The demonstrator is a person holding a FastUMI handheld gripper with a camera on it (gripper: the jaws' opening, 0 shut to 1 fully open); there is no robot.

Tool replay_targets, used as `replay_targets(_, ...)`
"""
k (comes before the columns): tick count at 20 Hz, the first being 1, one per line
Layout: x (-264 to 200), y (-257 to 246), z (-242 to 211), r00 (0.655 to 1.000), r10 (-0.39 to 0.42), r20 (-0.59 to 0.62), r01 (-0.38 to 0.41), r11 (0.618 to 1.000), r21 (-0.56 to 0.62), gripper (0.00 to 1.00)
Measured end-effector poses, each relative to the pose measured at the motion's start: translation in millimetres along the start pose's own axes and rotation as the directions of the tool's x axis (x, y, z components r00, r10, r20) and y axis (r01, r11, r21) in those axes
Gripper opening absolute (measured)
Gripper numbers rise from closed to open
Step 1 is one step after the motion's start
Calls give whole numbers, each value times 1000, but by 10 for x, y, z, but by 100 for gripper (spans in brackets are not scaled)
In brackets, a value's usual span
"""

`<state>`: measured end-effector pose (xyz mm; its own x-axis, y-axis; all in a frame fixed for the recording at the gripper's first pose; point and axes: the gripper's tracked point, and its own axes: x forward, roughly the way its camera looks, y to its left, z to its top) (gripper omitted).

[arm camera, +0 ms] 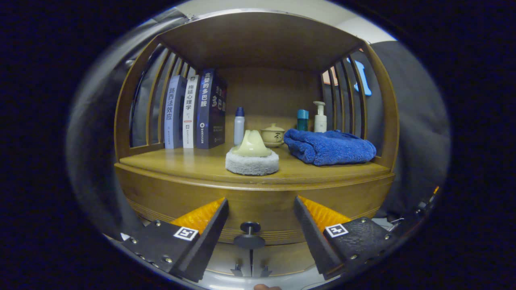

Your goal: Pull open the drawer, take out the items inside it, and place them on the countertop above the cabinet.

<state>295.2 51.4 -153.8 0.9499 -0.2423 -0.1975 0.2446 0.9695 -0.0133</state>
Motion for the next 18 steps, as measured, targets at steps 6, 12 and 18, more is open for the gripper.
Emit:
replay_targets(6, -37, 4, 53, 1000, -11, 26, 12, 999, -44, 99)
replay_targets(12, -208, 126, 198, 995, 22, 93, -17, 998, -60, 99)
replay_targets(18, -440, -52, 405, 992, 7, 123, -6, 1000, -9, 99)
